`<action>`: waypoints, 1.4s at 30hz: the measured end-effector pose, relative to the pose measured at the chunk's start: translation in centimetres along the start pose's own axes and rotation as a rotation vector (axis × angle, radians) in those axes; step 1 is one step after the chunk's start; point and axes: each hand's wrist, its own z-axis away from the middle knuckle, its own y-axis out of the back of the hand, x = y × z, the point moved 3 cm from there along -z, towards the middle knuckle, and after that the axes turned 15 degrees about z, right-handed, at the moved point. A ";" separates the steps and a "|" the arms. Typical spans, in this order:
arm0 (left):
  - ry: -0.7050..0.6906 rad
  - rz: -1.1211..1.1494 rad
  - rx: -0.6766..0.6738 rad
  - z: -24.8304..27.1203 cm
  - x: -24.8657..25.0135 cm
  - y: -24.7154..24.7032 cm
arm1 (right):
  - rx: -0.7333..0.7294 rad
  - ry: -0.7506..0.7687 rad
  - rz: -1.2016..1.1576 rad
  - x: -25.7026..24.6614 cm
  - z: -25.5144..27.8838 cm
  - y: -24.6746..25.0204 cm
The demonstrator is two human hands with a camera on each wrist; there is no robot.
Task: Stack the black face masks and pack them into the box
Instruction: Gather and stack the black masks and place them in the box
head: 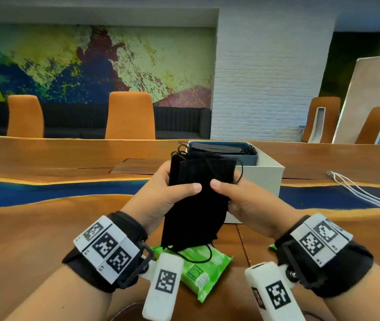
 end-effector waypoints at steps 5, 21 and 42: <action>0.049 -0.014 -0.023 -0.1 -0.6 -0.1 | 0.043 -0.053 0.003 0.6 -1.0 -0.2; 0.152 -0.070 0.115 -0.8 -1.5 1.6 | 0.178 -0.018 0.003 -1.9 -3.7 -2.2; 0.042 0.059 0.180 -0.7 -1.3 1.5 | 0.162 -0.122 0.485 -0.6 -2.5 -3.5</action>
